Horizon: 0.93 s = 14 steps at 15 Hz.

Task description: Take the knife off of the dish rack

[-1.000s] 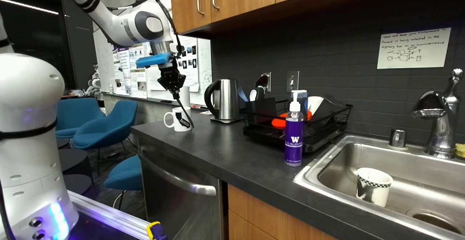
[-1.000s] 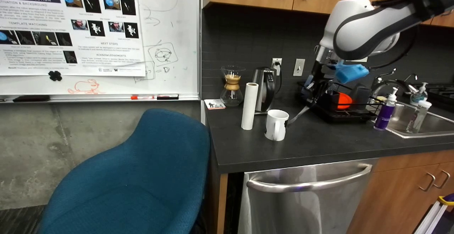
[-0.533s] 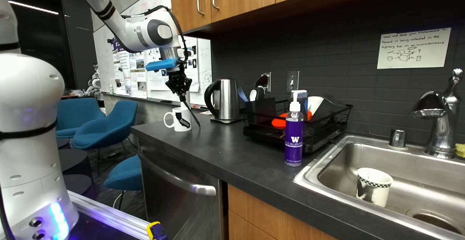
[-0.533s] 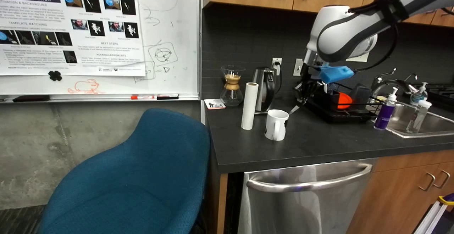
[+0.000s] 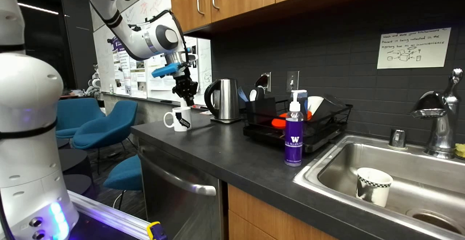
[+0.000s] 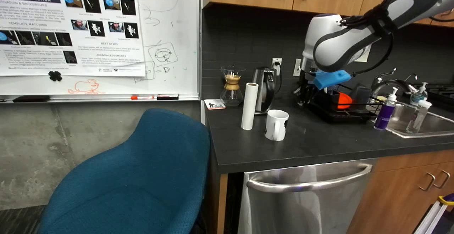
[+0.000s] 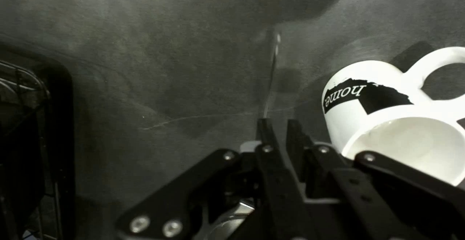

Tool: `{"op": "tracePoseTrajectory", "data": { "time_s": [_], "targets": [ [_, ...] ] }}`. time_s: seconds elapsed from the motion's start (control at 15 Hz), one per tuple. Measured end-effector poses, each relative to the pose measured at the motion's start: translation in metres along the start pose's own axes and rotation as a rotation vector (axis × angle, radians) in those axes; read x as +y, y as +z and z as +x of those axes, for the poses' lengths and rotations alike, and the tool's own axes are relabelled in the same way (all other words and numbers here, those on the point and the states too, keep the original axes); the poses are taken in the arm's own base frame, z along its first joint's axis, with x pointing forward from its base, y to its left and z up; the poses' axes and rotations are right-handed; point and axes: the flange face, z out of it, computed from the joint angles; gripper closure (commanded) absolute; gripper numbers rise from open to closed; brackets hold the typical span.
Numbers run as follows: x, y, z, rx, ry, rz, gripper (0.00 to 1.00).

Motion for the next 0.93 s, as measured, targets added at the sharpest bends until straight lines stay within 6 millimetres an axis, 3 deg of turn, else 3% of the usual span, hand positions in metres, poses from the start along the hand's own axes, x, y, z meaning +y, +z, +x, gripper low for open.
{"op": "tracePoseTrajectory", "data": {
  "time_s": [0.2,0.27,0.53,0.93],
  "targets": [
    [0.000,0.007,0.000,-0.010,0.023,-0.016,0.40],
    [-0.001,0.009,0.000,-0.013,0.029,-0.020,0.26],
    [0.000,0.011,-0.003,-0.047,0.050,-0.036,0.02],
    [0.009,0.012,-0.014,-0.205,0.052,-0.096,0.00]
  ]
}}
